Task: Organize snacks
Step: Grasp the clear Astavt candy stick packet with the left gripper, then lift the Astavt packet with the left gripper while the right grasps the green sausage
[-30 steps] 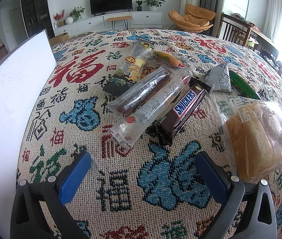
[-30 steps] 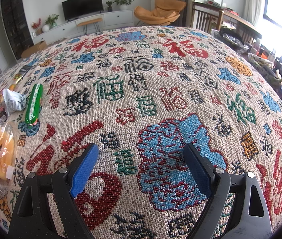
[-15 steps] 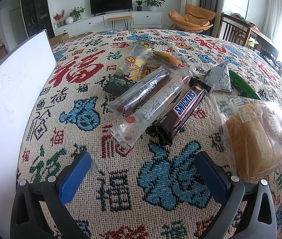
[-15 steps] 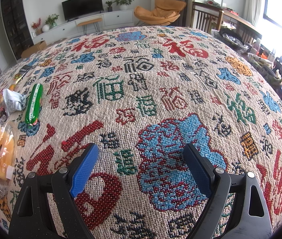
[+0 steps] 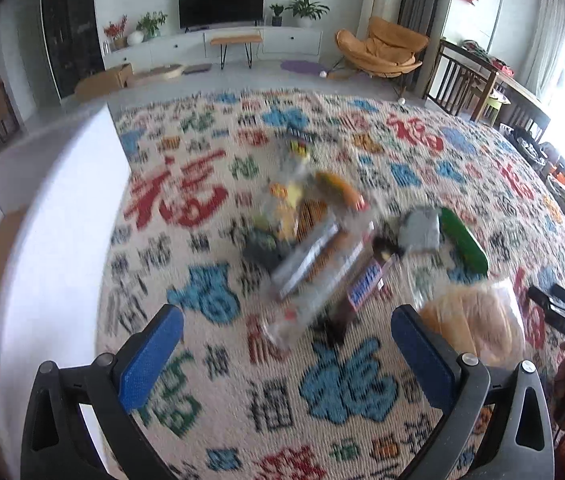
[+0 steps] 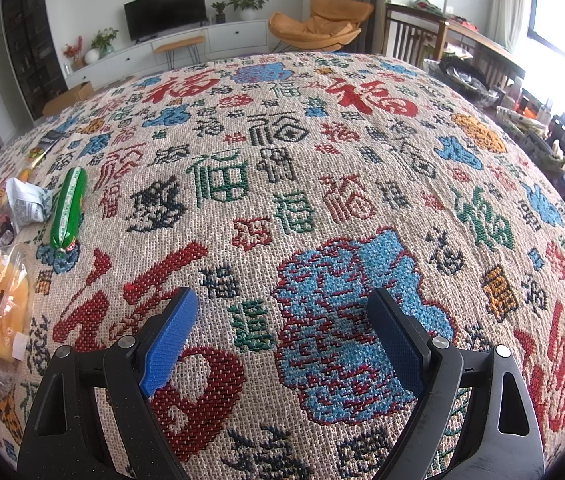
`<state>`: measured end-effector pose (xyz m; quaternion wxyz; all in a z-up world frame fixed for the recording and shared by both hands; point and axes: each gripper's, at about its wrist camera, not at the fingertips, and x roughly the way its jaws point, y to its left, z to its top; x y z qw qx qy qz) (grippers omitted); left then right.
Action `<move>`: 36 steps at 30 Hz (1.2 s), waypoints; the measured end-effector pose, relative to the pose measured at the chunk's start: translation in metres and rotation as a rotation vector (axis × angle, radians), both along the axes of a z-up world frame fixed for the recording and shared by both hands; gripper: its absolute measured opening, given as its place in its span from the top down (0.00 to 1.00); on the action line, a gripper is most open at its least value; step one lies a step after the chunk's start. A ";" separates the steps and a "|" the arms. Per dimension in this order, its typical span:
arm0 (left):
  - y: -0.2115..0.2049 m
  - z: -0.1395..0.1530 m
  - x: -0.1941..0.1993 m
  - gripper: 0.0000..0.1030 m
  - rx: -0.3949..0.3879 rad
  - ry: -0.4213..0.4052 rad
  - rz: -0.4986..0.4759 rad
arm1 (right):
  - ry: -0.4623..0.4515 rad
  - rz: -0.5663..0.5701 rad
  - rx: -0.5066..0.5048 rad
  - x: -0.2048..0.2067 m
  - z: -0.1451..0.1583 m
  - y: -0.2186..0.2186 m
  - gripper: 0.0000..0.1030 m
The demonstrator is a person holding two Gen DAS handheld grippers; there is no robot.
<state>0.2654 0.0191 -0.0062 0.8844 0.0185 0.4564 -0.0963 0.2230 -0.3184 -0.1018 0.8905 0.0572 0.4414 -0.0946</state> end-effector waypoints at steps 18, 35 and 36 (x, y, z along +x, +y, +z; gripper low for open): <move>0.012 -0.057 0.098 0.86 -0.026 0.155 0.001 | 0.000 0.000 0.001 0.000 0.000 0.000 0.12; 0.051 -0.069 -0.096 0.12 0.020 0.061 0.105 | -0.001 0.000 0.000 0.000 0.000 0.000 0.13; 0.048 -0.071 -0.095 0.11 0.049 0.048 0.095 | -0.001 0.000 0.000 0.000 0.000 0.000 0.13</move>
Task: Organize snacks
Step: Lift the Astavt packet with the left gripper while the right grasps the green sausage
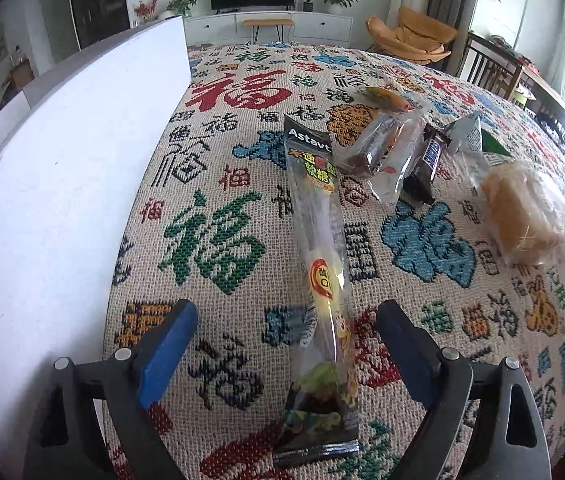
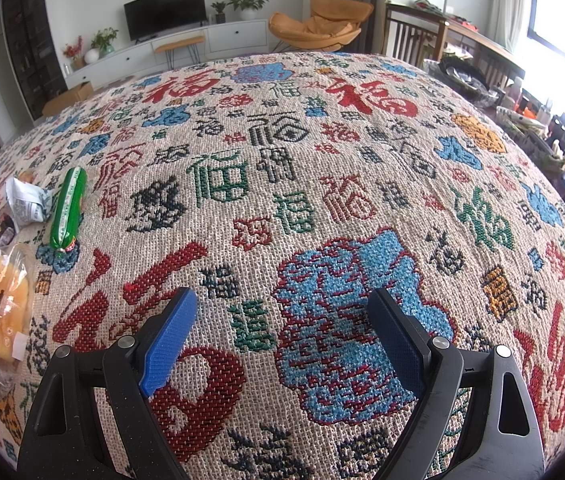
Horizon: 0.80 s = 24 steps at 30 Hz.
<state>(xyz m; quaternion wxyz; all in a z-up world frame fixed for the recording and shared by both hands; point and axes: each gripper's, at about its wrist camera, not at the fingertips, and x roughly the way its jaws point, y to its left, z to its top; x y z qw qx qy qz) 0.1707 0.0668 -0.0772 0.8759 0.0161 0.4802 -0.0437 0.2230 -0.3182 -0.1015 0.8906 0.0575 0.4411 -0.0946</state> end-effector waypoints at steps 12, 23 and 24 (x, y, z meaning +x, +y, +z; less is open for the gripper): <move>0.000 -0.006 -0.001 0.00 0.003 -0.041 -0.007 | 0.003 -0.002 -0.004 0.000 0.000 0.000 0.13; -0.001 -0.005 -0.001 0.00 0.003 -0.042 -0.003 | 0.098 0.333 0.197 0.098 0.054 0.076 0.17; -0.001 -0.005 -0.001 0.00 0.003 -0.042 -0.003 | 0.127 0.360 0.169 0.109 0.052 0.089 0.23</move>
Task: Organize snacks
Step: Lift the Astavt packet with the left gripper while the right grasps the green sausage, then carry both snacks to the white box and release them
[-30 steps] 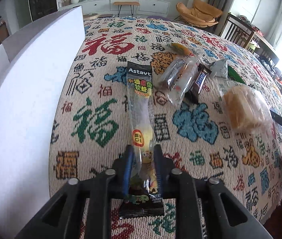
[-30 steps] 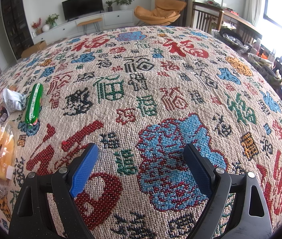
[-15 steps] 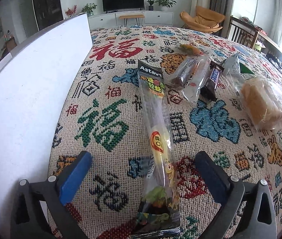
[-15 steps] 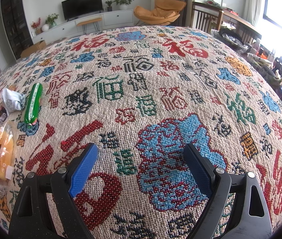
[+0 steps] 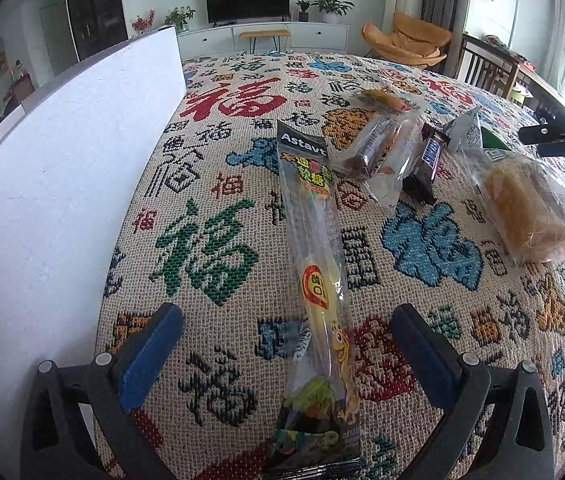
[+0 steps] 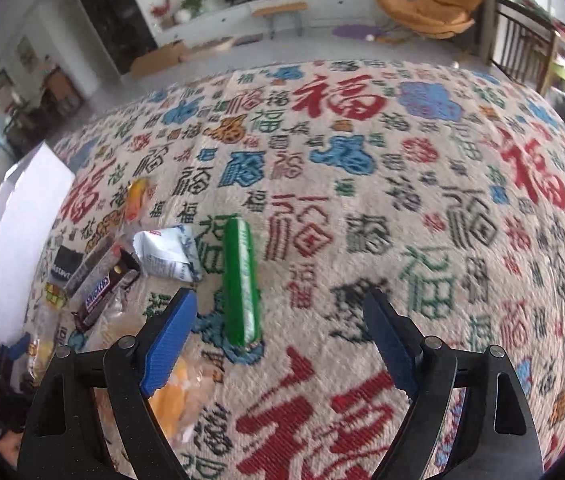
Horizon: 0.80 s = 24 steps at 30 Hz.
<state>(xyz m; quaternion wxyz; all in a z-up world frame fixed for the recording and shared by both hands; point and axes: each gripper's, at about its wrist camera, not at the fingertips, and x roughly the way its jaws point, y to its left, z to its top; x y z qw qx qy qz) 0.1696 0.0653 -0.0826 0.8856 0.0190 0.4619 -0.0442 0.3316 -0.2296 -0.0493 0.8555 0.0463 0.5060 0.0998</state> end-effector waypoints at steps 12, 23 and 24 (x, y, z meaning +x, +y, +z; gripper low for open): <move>0.008 0.025 0.018 0.04 -0.136 0.062 -0.072 | 0.119 -0.017 -0.027 0.000 -0.011 -0.001 0.77; -0.016 0.015 0.016 0.79 -0.045 0.051 -0.127 | 0.059 -0.133 0.391 -0.143 -0.005 -0.063 0.77; -0.010 0.016 0.013 0.79 -0.084 0.051 -0.117 | 0.051 -0.132 0.418 -0.153 -0.006 -0.062 0.77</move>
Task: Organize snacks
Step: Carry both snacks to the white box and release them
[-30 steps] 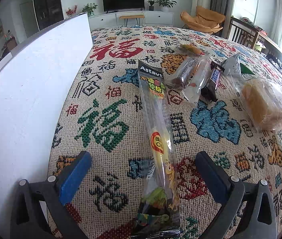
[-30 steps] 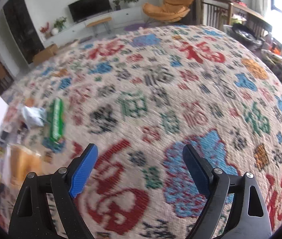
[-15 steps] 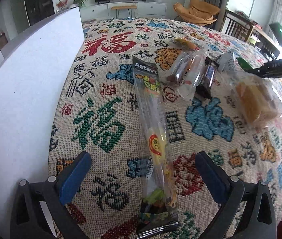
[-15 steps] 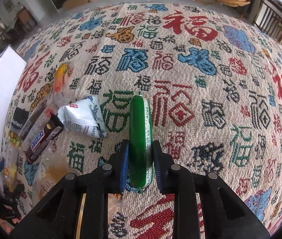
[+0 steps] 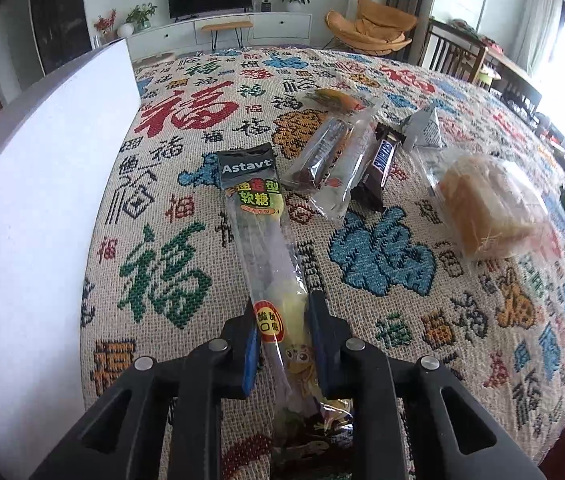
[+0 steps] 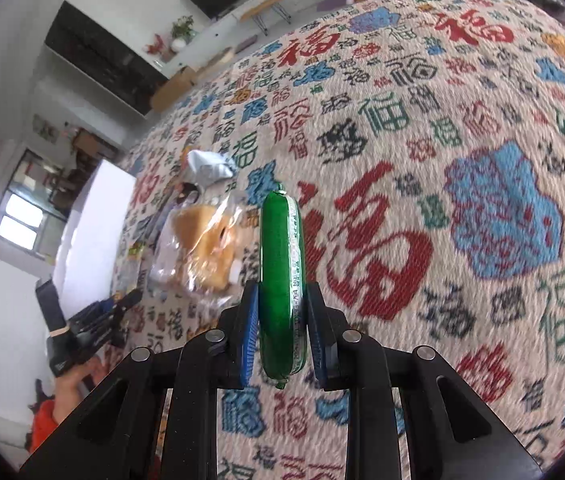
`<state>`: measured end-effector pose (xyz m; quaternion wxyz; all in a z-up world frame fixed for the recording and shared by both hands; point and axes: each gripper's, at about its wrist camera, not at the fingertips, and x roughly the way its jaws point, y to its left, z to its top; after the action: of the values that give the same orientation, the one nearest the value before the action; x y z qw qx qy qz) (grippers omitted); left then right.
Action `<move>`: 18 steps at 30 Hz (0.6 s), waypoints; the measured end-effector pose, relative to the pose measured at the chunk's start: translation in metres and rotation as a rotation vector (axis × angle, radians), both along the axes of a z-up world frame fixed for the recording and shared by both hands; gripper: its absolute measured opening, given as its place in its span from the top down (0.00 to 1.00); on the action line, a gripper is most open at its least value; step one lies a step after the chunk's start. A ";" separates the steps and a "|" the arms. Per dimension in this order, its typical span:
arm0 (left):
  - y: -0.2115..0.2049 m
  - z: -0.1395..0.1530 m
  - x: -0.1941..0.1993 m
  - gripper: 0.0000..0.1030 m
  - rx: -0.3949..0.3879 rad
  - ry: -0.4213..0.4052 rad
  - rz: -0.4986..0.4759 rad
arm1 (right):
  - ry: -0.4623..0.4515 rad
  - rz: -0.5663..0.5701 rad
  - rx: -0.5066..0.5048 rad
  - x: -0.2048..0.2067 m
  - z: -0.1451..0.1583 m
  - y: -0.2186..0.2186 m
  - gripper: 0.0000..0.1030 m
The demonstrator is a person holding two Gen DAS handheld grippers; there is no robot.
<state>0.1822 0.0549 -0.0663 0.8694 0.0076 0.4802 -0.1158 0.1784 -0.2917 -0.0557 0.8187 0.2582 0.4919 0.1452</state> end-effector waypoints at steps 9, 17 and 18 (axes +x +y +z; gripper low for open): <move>0.038 0.063 -0.064 0.80 -0.335 -0.115 0.037 | -0.099 0.070 0.059 -0.039 0.021 0.040 0.77; 0.106 0.160 -0.111 0.80 -0.492 -0.297 0.072 | -0.211 0.250 0.119 -0.034 0.085 0.137 0.77; 0.119 0.169 -0.115 0.80 -0.484 -0.312 0.087 | -0.225 0.280 0.131 -0.032 0.093 0.154 0.77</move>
<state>0.0674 0.1741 0.1027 0.9134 -0.2029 0.2990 -0.1872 0.1462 -0.1378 0.0375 0.8218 0.2223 0.4179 0.3173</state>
